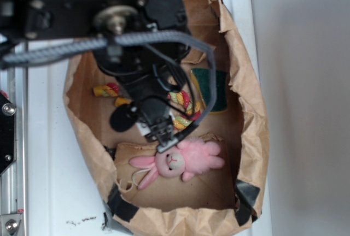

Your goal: Grab the rock.

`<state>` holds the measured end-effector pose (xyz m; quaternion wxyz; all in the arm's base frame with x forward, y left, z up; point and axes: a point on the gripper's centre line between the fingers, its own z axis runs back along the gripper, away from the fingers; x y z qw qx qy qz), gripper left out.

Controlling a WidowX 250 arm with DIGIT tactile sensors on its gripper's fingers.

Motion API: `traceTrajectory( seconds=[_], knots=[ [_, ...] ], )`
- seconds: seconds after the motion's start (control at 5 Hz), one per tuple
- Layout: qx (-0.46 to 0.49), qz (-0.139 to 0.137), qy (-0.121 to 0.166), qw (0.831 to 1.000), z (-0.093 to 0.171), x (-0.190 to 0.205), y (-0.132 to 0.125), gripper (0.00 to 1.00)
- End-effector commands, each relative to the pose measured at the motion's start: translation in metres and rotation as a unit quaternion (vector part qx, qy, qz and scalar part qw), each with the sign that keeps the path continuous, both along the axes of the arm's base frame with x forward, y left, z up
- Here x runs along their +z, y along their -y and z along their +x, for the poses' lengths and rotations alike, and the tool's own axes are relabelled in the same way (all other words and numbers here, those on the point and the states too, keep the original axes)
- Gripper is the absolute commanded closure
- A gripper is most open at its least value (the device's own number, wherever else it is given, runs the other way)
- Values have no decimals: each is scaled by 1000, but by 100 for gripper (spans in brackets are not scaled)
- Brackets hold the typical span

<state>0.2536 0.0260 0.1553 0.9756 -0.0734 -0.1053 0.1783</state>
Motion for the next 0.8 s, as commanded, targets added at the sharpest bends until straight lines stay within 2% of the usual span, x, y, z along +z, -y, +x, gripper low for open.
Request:
traceTrajectory(
  seconds=[0.0,0.4,0.6],
  knots=[
    [-128,-27,70,989,10,49,-10,100],
    [-141,-12,71,987,38,42,-21,100],
    [-145,-3,79,986,26,34,-21,100]
  ],
)
